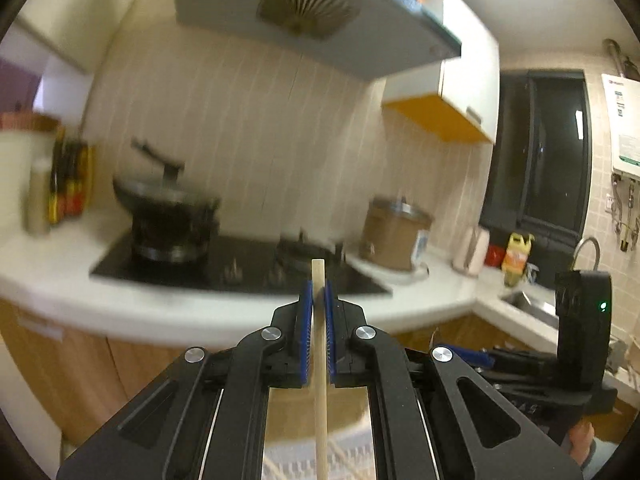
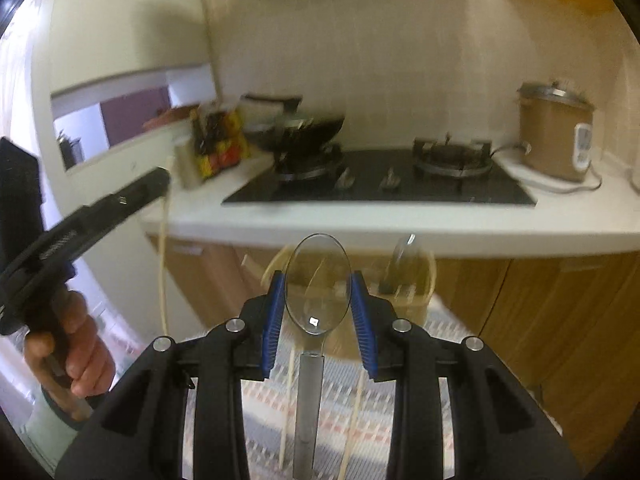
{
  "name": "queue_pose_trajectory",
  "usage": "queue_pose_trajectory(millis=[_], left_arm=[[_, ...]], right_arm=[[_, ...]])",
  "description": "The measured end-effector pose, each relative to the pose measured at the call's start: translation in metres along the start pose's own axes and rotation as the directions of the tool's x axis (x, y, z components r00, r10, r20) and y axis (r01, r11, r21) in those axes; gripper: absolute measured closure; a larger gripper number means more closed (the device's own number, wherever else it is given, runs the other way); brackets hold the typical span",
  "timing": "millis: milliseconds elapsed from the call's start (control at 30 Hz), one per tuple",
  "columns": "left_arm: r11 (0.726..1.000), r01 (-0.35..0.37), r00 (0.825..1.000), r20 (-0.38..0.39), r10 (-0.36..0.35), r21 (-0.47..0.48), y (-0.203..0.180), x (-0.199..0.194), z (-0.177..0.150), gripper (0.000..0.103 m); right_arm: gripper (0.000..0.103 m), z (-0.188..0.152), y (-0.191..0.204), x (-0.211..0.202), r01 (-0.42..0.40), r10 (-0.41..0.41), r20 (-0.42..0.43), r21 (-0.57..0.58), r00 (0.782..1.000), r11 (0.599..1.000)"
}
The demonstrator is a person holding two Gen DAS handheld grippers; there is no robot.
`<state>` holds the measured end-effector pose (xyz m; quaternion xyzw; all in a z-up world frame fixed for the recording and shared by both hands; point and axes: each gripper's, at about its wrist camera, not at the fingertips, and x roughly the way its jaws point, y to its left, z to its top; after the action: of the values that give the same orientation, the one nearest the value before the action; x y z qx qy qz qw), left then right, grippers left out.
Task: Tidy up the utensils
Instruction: 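Carry the chopstick and spoon over the beige caddy and open both tools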
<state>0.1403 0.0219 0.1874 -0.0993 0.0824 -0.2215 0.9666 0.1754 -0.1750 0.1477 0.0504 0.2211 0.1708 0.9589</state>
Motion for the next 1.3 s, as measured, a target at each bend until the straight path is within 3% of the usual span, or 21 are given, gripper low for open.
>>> queue_pose_trajectory(millis=[100, 267, 467, 600, 800, 1033, 1300], left_arm=[[1.0, 0.007, 0.996, 0.09, -0.008, 0.003, -0.002, 0.006, 0.019, 0.099], [0.998, 0.016, 0.986, 0.168, -0.007, -0.055, 0.013, 0.025, 0.038, 0.099], [0.995, -0.037, 0.974, 0.219, 0.058, -0.097, 0.032, 0.055, 0.042, 0.099], [0.989, -0.071, 0.973, 0.208, 0.097, -0.129, 0.05, 0.079, 0.029, 0.099], [0.978, -0.1, 0.976, 0.175, 0.132, -0.181, 0.071, 0.104, 0.004, 0.099], [0.964, -0.178, 0.962, 0.17, 0.212, -0.196, 0.084, 0.116, -0.017, 0.099], [0.966, -0.168, 0.967, 0.16, 0.2, -0.197, 0.087, 0.115, -0.036, 0.099]], right_arm=[[0.073, 0.026, -0.007, 0.004, 0.062, -0.063, 0.07, 0.006, 0.996, 0.998], [0.073, 0.057, -0.016, 0.019, 0.165, -0.164, 0.138, 0.002, 0.977, 0.986], [0.073, 0.07, -0.014, 0.043, 0.348, -0.326, 0.228, -0.063, 0.918, 0.935], [0.073, 0.069, -0.014, 0.056, 0.406, -0.37, 0.276, -0.084, 0.887, 0.91], [0.073, 0.061, -0.022, 0.076, 0.375, -0.342, 0.283, -0.071, 0.896, 0.924], [0.073, 0.043, -0.04, 0.104, 0.363, -0.345, 0.239, -0.032, 0.907, 0.931], [0.073, 0.028, -0.054, 0.107, 0.357, -0.346, 0.237, -0.003, 0.908, 0.934]])
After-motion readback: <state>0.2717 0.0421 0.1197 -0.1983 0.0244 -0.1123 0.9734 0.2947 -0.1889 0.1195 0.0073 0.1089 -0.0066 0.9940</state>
